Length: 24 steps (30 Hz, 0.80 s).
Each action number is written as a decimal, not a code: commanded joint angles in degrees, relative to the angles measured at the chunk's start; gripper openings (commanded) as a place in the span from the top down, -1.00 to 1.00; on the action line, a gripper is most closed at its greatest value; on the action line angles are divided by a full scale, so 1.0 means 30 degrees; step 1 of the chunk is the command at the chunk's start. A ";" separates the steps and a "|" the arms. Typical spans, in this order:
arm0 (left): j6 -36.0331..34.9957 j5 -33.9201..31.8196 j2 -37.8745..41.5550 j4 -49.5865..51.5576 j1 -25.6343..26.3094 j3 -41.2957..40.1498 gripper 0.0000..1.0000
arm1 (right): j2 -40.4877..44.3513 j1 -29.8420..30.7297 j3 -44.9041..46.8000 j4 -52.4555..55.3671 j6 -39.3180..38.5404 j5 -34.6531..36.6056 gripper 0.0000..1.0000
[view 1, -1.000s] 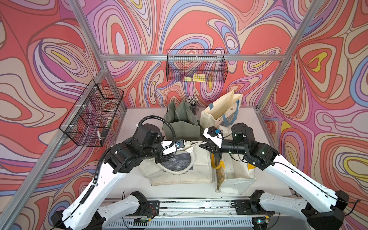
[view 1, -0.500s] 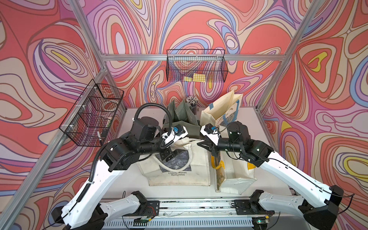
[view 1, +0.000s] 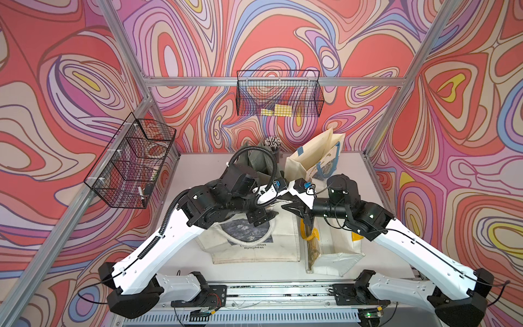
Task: Put away the canvas bag
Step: Press the canvas bag at the center of the board.
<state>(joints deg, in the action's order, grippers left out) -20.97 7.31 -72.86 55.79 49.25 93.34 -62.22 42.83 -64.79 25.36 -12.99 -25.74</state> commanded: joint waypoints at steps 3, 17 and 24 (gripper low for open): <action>-0.0368 -0.0763 0.0223 -0.0383 0.0032 -0.0020 -0.65 | 0.1021 0.0016 0.0713 -0.2068 -0.0867 -0.0796 1.00; -0.1182 -0.0292 0.1052 -0.1021 0.0028 -0.2451 0.16 | 0.1139 0.0002 0.0960 -0.3305 -0.1792 -0.0472 1.00; -0.2956 -0.0400 0.1298 -0.1275 0.0032 -0.2616 1.00 | 0.1110 0.0016 0.1028 -0.3483 -0.1112 -0.0611 0.66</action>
<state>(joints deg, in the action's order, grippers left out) -26.48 7.18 -69.97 52.73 49.25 86.08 -60.31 42.81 -61.52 20.75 -17.32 -26.26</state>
